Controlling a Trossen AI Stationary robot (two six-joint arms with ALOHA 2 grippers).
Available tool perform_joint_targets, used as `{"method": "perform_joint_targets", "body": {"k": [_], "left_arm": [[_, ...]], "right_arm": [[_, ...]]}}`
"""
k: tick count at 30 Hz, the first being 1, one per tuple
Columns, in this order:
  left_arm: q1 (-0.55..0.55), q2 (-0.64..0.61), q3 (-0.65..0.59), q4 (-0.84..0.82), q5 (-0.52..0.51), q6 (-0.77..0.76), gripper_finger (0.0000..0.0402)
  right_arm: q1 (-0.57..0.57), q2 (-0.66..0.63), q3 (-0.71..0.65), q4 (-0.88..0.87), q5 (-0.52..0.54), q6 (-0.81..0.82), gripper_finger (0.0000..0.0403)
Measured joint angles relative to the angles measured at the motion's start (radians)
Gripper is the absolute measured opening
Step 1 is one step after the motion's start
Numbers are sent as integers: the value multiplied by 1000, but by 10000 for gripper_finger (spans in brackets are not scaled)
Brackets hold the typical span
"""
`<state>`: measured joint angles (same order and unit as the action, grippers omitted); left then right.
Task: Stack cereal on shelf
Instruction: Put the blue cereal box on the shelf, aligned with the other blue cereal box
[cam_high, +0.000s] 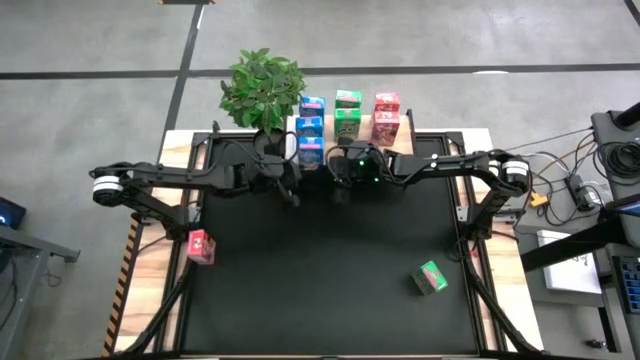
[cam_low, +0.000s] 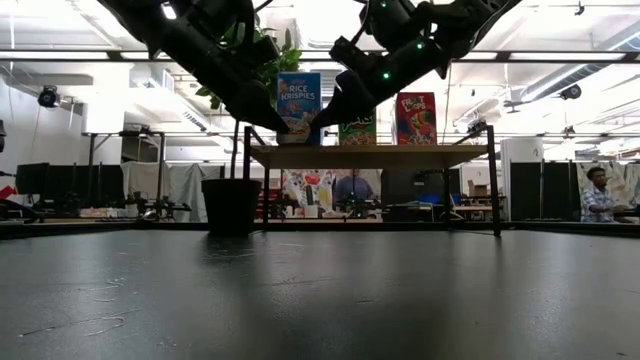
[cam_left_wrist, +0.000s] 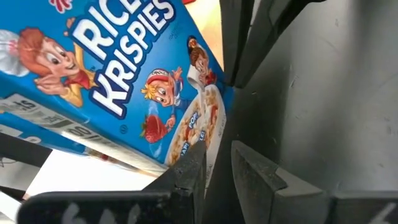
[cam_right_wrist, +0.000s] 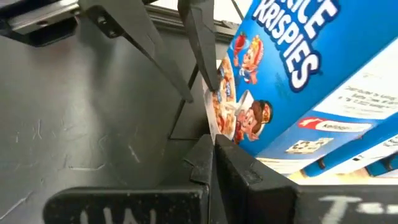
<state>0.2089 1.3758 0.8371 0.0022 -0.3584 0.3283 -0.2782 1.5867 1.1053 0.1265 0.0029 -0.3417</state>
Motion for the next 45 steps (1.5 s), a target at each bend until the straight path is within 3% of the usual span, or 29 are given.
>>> {"method": "perform_joint_targets", "body": {"k": [39, 45], "left_arm": [[22, 0, 0, 22, -1, -1, 59], [-13, -27, 0, 11, -1, -38, 59]], "right_arm": [[-35, 0, 0, 6, 0, -17, 9], [1, -72, -2, -51, -3, 22, 9]]}}
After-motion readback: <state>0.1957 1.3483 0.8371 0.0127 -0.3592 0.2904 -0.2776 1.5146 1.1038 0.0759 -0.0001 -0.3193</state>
